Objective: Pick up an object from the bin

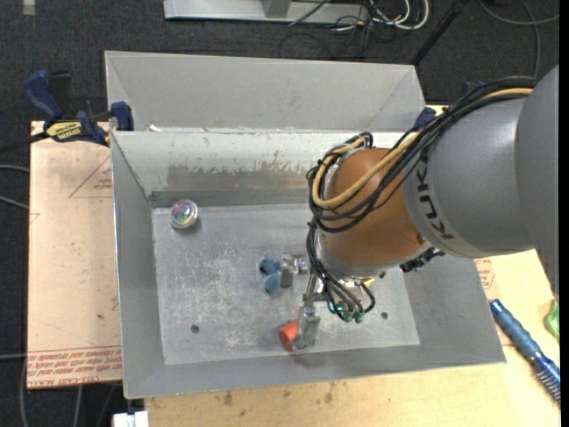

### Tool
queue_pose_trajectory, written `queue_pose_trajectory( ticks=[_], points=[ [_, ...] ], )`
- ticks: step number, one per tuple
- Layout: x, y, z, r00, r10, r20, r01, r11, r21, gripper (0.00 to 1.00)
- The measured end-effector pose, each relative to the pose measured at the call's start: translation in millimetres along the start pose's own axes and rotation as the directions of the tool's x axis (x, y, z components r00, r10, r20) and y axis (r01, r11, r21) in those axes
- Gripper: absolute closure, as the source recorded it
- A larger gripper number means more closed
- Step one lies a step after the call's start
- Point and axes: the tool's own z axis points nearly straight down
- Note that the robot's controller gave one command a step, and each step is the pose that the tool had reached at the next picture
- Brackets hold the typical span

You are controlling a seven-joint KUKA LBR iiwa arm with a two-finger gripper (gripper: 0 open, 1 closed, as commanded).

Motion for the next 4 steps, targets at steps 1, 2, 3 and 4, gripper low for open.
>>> queue_pose_trajectory(
  ticks=[1, 2, 3, 4],
  points=[
    [10.0, -12, 56, 0.986, -0.163, 0.025, 0.163, 0.987, 0.001, 0.00],
    [13.5, -5, 27, 0.966, -0.257, 0.012, 0.257, 0.967, 0.002, 0.00],
    [9.1, -19, 28, 0.932, -0.363, 0.008, 0.363, 0.932, 0.003, 0.00],
    [5.1, -11, 56, 0.907, -0.421, 0.022, 0.420, 0.907, 0.007, 0.00]
  ],
)
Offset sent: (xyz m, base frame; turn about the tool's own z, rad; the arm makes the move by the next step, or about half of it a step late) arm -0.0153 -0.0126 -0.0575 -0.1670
